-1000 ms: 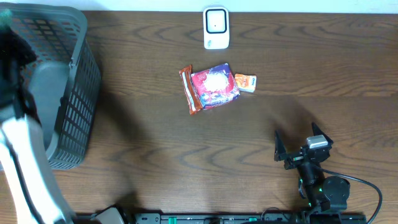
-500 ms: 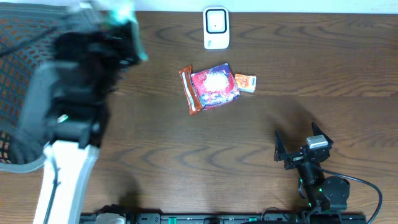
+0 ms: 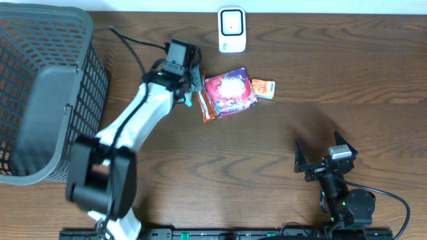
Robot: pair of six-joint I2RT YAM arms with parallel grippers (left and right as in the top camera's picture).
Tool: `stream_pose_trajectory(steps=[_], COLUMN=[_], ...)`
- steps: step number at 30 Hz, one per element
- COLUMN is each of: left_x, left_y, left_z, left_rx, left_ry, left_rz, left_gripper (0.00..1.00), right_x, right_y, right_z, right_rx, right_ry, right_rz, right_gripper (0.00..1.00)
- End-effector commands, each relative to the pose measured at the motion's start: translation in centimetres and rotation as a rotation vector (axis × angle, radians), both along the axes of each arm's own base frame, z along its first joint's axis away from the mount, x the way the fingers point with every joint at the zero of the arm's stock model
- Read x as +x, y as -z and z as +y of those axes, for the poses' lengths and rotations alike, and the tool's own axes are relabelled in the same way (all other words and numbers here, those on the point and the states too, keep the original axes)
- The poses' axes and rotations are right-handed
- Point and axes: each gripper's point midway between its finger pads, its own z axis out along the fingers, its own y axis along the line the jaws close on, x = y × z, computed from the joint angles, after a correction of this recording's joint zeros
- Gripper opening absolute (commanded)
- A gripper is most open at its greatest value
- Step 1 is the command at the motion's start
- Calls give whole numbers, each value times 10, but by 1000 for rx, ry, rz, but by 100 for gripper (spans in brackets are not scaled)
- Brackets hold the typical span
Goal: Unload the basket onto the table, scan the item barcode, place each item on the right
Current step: 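Place the green item beside the red bar on the table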
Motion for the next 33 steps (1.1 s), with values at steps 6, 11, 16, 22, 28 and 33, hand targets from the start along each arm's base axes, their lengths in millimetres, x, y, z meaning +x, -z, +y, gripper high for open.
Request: stream_pose_trajectory(steps=[6,11,16,22,28,33], left_x=[-11,-22,-20,-3,-17,-25], left_y=[40,39,29,1,-4,-10], left_z=[-56,-97,-120,-95,-108,-113], left_rx=[-131,-168,-136,-140,-290,-307], left_ry=[158,229,311,229,186,177], left_rz=[94,78,-6,-70,18,34], left_gripper=[8,12,8,8,45,93], right_x=[0,0,0,0,0,0], right_y=[1,1,1,1,1,1], right_z=[-3,-3,-3,-3,-3,-3], right_rx=[-12,-12,-12,-12,-12,-12], right_ry=[12,12,12,12,12,12], right_rz=[-2,-2,-2,-2,-2,-2], right_gripper=[99,99,99,99,99,99])
